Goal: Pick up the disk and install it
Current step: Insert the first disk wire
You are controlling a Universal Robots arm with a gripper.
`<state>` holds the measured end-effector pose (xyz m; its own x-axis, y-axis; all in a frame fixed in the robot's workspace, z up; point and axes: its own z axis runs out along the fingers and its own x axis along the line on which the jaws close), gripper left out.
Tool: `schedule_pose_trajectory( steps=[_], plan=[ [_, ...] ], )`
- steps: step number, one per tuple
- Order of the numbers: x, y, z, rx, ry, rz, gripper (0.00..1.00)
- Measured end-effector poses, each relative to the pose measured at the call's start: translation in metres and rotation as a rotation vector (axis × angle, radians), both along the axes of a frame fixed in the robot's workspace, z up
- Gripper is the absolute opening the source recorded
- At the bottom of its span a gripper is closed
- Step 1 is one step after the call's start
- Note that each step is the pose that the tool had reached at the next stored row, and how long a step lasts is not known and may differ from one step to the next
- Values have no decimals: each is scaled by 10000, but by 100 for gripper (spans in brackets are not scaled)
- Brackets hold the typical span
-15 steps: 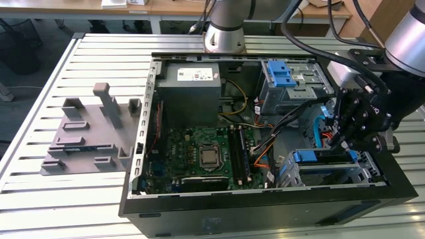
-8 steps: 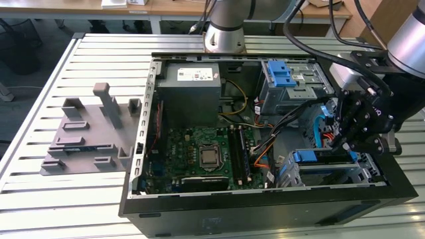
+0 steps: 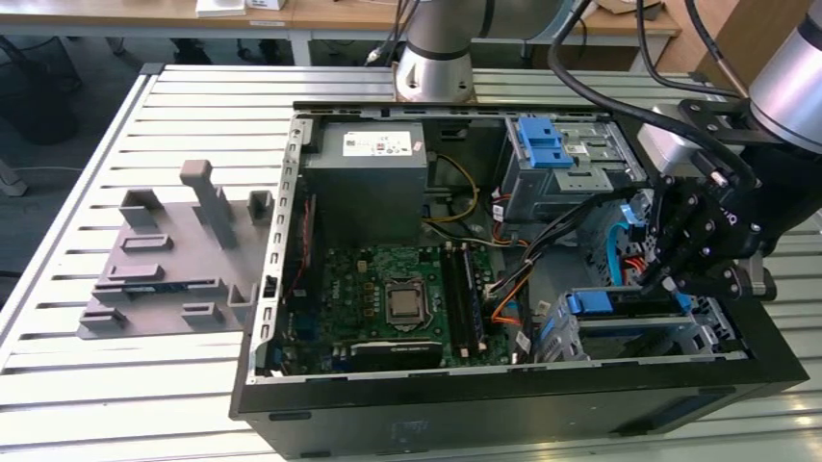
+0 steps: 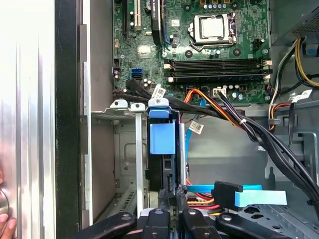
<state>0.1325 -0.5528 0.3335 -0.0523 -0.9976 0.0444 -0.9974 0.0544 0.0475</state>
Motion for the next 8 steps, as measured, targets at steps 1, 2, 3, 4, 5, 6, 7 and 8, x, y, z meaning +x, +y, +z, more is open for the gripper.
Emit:
schedule_pose_trajectory(
  steps=[1, 2, 3, 4, 5, 6, 7, 8],
  plan=[
    [1, 0, -1, 1, 3, -2, 16],
    [1, 0, -1, 5, 7, -5, 16],
    [2, 0, -1, 11, 14, -11, 16],
    [2, 0, 1, 16, 21, -19, 16],
    [2, 0, 3, 28, 25, -25, 16],
    [2, 0, 4, 41, 28, -30, 16],
    [3, 0, 7, 53, 30, -35, 16],
    [3, 0, 10, 59, 32, -39, 16]
  ],
)
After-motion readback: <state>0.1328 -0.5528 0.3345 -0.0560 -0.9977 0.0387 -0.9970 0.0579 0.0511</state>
